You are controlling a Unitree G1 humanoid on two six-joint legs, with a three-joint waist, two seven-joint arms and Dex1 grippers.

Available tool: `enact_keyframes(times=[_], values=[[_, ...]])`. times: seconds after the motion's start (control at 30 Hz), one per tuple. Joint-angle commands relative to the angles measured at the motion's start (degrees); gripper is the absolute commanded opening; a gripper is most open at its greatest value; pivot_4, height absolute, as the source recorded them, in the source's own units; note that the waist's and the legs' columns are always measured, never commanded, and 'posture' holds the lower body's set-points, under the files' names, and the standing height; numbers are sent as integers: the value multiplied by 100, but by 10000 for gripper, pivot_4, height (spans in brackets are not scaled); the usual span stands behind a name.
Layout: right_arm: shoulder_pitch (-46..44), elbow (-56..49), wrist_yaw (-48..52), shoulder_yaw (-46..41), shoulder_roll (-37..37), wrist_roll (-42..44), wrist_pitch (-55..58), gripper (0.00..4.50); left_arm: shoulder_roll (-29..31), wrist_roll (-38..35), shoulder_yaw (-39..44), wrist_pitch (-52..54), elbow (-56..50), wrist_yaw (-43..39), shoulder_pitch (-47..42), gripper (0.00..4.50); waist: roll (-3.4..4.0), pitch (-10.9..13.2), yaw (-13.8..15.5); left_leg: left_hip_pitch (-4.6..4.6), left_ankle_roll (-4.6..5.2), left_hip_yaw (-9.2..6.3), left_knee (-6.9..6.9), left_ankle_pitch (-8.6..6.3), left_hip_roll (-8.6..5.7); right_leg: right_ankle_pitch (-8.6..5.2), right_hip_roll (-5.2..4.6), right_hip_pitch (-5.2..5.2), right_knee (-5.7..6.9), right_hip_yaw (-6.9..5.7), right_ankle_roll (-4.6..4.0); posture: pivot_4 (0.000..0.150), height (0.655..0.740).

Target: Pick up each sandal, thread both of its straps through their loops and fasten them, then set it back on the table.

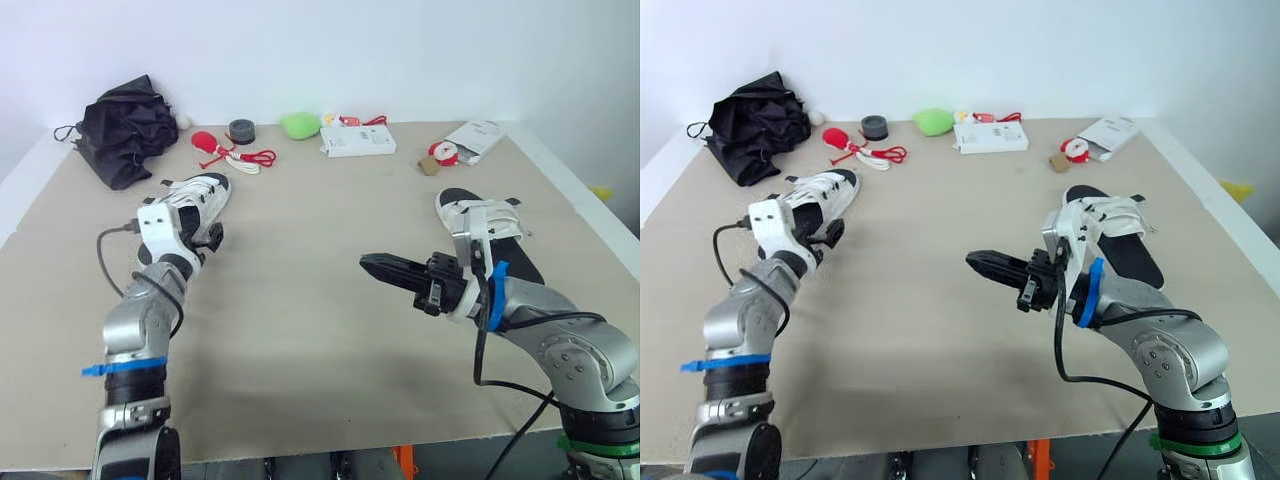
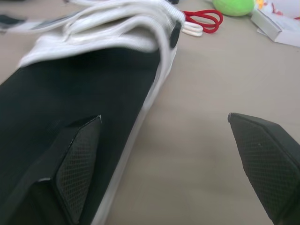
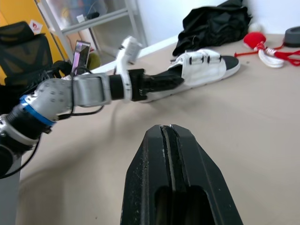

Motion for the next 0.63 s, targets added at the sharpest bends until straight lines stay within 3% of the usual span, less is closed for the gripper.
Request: enact_keyframes(times=[0.03,0.13,0.27,0.4,0.53,0.63], values=[[143,-11,127,-360,-124,153,-24,0,154,-1321,-37,751,-1009,-981,169,44365,-1,0,16,-3,0,-4,3,1,0,0,-1,1,0,-4,0,1500,7400],[581,-98,260,-464,-288,78,-7,0,619,-1958,-281,818,-1756,-2222,685,44365,-1,1,3,-4,0,-2,2,1,-4,-1,0,0,-2,-6,-1,1500,7400],[1115,-202,340,-339,-469,-249,-102,0,973,-1982,-351,710,-1954,-2513,1098,44365,0,0,-3,0,-3,0,-3,-7,-1,-11,4,-3,-2,2,-16,1500,7400],[1703,-272,347,-352,-523,-553,-214,0,1458,-1992,-484,690,-2386,-3129,2185,44365,2,0,-24,7,-6,-1,-6,-5,10,-20,14,-5,1,2,-28,1500,7400],[1950,-296,227,-613,-482,-556,-253,0,1942,-1548,-704,361,-2613,-3608,3369,44365,5,1,-18,14,-17,4,-9,-1,15,-32,0,-9,1,4,-45,1500,7400],[1977,-299,210,-641,-479,-559,-255,0,2016,-1454,-781,121,-2467,-3757,3524,44365,7,2,-6,13,-20,3,-10,-3,17,-34,-8,-12,-1,3,-47,1500,7400]])
